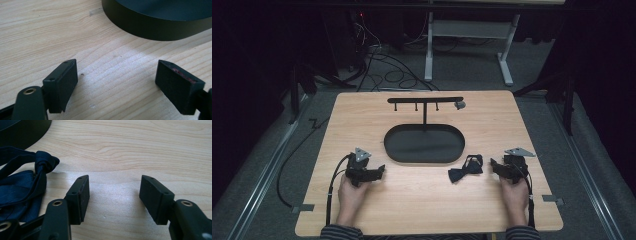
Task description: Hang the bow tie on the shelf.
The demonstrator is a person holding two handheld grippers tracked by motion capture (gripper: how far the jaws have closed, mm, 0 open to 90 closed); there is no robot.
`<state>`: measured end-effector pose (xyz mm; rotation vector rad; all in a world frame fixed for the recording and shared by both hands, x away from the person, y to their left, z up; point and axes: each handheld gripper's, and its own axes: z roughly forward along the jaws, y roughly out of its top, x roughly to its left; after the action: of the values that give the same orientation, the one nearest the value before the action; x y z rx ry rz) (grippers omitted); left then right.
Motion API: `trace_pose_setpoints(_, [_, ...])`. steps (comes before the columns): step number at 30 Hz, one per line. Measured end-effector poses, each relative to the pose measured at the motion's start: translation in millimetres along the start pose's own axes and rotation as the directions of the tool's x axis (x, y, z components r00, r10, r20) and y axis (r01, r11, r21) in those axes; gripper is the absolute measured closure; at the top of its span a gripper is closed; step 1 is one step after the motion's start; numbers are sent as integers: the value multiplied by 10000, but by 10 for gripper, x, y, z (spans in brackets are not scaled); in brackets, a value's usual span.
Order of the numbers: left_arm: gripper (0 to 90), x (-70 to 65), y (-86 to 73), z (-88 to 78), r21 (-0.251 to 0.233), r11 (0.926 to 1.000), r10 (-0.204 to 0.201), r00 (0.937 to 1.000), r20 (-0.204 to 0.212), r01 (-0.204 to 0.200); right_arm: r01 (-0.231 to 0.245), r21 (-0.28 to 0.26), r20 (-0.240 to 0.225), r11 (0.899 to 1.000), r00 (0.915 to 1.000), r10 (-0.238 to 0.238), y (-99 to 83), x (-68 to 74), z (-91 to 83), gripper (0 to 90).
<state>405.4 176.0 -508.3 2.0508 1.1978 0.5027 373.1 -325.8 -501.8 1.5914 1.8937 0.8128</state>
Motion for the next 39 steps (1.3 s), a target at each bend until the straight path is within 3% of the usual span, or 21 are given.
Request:
trace_pose_setpoints(25, [186,-1,0,0,0,10000,-1,10000,-1,1,16,6,-52,10000,10000,-16,-1,-1,-1,414])
trace_pose_setpoints(39, [186,-2,0,-1,0,10000,-8,10000,-11,8,-24,1,-44,10000,10000,24,-2,-2,-6,459])
